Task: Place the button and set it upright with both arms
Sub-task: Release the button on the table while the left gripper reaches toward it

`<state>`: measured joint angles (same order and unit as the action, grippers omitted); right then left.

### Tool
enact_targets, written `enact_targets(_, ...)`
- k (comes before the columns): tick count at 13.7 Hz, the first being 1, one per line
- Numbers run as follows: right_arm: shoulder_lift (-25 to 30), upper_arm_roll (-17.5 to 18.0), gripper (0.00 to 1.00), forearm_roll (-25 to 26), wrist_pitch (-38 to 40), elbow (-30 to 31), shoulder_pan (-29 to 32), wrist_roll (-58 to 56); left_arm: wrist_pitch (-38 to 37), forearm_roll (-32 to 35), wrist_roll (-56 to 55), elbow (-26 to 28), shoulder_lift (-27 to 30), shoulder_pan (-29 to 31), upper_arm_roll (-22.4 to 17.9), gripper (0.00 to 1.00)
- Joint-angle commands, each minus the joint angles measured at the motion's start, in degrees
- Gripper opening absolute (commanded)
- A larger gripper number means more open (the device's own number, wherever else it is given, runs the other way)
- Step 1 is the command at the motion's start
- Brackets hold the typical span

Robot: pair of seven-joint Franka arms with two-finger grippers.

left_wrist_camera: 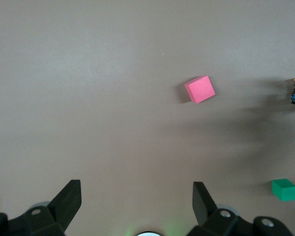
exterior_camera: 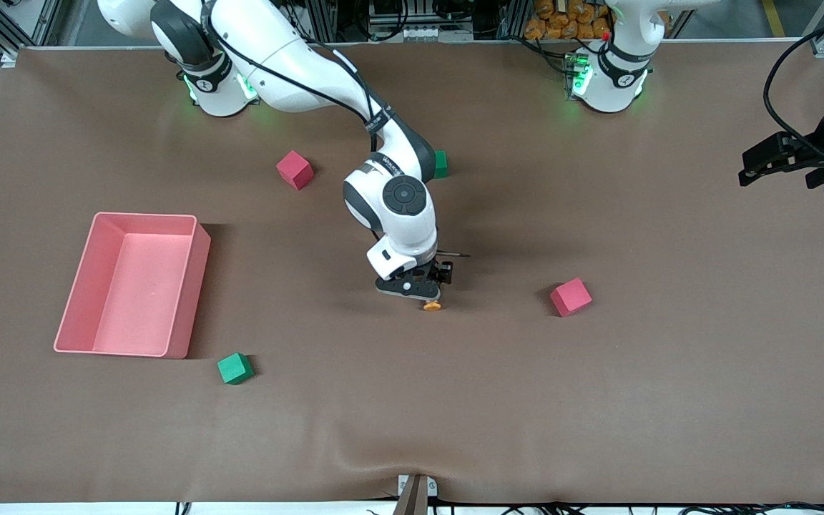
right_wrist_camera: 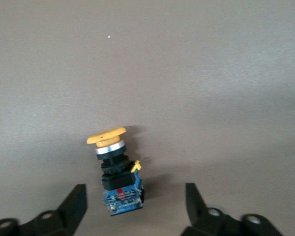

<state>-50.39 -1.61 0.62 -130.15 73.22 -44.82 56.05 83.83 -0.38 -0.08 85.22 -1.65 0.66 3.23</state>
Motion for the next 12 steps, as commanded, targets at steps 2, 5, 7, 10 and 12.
enact_targets(2,3.4,0.1,1.00,0.3,5.5,0.1,1.9,0.9,-1.1,-1.1,1.4,-1.0,-0.3,0.2,-0.1,1.00)
enact_targets(5,7.3,0.3,1.00,0.0,9.5,0.4,5.3,0.3,-1.8,-1.0,1.3,-0.8,-2.1,-0.3,0.1,1.00)
enact_targets(7,10.3,0.3,1.00,0.1,12.4,1.8,6.8,-3.5,-2.0,-2.0,1.1,-0.8,-2.3,-0.4,0.1,1.00)
enact_targets(10,17.8,0.2,1.00,0.3,16.2,9.4,11.1,-19.3,-4.4,-2.2,1.2,-0.4,-2.3,0.0,1.7,1.00)
enact_targets(12,22.8,0.2,1.00,0.4,18.0,14.6,14.8,-27.7,-5.3,-3.4,1.0,-0.6,-3.8,-1.4,2.3,1.00)
